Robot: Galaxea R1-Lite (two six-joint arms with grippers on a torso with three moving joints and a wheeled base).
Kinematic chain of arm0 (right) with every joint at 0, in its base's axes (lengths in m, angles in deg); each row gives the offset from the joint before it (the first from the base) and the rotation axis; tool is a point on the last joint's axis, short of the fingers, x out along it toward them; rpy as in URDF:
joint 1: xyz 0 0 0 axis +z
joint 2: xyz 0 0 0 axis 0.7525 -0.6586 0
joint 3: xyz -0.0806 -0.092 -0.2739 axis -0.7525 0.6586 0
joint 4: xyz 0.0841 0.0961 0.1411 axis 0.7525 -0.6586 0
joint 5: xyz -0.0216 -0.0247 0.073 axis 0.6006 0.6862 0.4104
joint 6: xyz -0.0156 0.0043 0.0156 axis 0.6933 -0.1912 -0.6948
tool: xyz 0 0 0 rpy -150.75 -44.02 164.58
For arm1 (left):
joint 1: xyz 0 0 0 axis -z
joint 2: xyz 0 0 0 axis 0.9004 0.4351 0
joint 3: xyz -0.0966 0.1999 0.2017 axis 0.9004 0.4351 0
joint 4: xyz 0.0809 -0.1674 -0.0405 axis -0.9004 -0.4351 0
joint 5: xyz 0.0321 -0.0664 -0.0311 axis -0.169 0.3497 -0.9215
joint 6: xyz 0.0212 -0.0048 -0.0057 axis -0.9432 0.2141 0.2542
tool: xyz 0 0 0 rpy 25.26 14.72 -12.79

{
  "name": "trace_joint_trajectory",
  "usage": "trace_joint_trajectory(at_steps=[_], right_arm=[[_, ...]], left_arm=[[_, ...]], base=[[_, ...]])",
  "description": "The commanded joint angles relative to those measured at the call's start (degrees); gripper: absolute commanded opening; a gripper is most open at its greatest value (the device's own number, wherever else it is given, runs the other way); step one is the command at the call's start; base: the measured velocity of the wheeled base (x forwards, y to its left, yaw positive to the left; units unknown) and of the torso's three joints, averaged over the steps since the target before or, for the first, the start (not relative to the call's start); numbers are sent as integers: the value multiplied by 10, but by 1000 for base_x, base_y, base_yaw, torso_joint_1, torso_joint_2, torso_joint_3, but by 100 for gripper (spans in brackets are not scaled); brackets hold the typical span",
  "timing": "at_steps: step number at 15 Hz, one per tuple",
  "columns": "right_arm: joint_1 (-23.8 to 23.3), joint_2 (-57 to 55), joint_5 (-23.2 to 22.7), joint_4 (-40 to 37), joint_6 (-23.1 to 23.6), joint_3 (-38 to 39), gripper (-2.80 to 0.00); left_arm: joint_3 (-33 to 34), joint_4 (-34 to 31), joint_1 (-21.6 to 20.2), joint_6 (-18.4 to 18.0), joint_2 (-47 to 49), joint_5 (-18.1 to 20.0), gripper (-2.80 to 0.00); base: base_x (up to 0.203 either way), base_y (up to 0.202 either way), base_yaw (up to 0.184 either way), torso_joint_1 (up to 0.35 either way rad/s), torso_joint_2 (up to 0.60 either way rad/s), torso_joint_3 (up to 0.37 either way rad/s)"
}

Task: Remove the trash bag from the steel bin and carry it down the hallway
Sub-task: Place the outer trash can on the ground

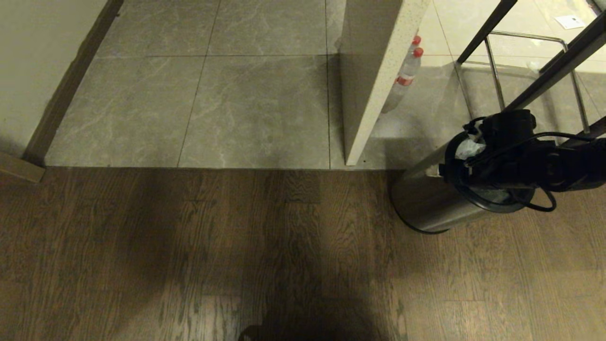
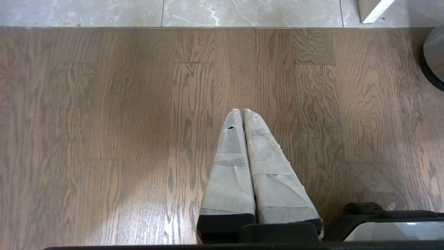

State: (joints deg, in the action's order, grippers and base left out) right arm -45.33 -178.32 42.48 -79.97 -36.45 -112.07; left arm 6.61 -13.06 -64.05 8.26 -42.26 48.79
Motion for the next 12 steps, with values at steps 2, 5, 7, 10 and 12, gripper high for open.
trace_joint_trajectory(at_steps=[2, 5, 7, 10, 12], right_arm=[[6, -46, 1, 46, -1, -4, -103], [6, -46, 1, 46, -1, -4, -280], [6, -46, 1, 46, -1, -4, -280], [6, -46, 1, 46, -1, -4, -280], [6, -46, 1, 46, -1, -4, -280]], left_arm=[[1, 0, 0, 0, -1, 0, -280], [1, 0, 0, 0, -1, 0, -280], [1, 0, 0, 0, -1, 0, -280], [1, 0, 0, 0, -1, 0, -280], [1, 0, 0, 0, -1, 0, -280]], base=[[0, 0, 0, 0, 0, 0], [0, 0, 0, 0, 0, 0], [0, 0, 0, 0, 0, 0], [0, 0, 0, 0, 0, 0], [0, 0, 0, 0, 0, 0]])
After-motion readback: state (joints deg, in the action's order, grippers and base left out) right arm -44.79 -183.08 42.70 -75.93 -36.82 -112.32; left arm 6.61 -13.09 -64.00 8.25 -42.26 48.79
